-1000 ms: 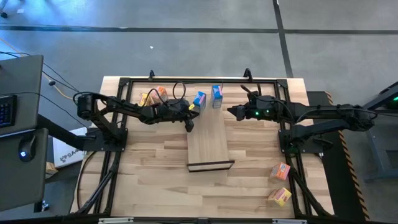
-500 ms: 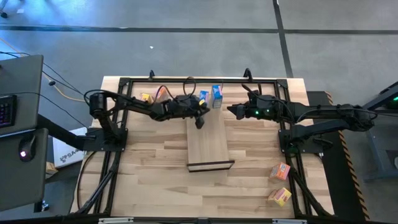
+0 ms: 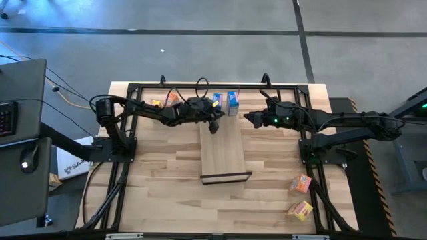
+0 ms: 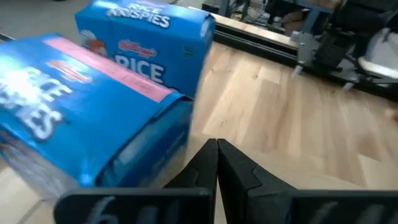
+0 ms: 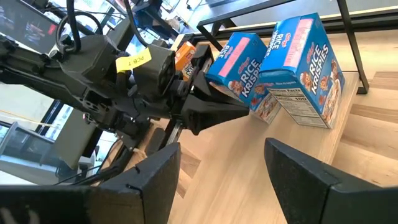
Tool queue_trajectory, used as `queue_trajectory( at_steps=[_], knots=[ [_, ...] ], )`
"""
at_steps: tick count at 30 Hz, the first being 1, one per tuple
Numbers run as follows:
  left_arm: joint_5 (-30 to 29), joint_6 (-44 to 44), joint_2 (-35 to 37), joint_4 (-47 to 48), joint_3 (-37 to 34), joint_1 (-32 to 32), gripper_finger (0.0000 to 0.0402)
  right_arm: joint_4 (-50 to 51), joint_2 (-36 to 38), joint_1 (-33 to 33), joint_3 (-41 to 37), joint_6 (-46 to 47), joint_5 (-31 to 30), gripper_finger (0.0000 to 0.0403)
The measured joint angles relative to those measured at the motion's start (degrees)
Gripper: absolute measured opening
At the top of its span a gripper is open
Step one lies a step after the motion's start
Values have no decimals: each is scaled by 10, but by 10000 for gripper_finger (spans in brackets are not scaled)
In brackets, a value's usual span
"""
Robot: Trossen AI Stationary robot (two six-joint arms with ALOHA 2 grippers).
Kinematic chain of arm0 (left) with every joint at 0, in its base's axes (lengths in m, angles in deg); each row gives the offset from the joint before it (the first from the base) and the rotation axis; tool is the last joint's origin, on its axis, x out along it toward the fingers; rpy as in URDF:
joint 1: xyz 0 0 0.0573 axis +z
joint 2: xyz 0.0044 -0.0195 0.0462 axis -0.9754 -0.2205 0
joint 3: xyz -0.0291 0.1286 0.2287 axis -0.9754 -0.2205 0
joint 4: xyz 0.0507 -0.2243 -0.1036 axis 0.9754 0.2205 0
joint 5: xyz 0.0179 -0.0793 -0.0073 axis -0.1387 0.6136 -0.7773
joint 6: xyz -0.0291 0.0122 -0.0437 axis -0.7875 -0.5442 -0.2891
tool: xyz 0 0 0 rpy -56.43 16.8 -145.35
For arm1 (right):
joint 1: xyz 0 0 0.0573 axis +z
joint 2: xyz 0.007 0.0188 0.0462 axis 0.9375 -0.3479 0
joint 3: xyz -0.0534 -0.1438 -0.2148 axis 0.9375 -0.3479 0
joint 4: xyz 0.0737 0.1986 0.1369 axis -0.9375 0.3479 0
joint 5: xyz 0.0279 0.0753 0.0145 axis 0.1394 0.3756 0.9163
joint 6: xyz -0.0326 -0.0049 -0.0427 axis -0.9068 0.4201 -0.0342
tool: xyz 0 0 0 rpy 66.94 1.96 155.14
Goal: Stack cereal on shelf
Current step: Put the blue cereal box on the shelf aligned with the other blue cereal box, then put the bottom orange cereal box on the shelf
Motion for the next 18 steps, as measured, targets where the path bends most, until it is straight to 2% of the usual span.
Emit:
queue_trajectory(
  at_steps=[5, 10, 14, 18],
  knots=[
    [55, -37, 28, 10, 0, -4, 0, -3, 0, 0, 1, 0, 1, 229],
    [91, -53, 122, 71, 0, -10, 0, -1, 8, 0, 1, -8, 38, 229],
    [94, -66, 216, 133, 0, -29, 0, 35, 28, 0, 1, 14, 110, 229],
    [78, -92, 291, 151, 0, -59, 0, 199, 42, 14, 28, 105, 207, 229]
  ],
)
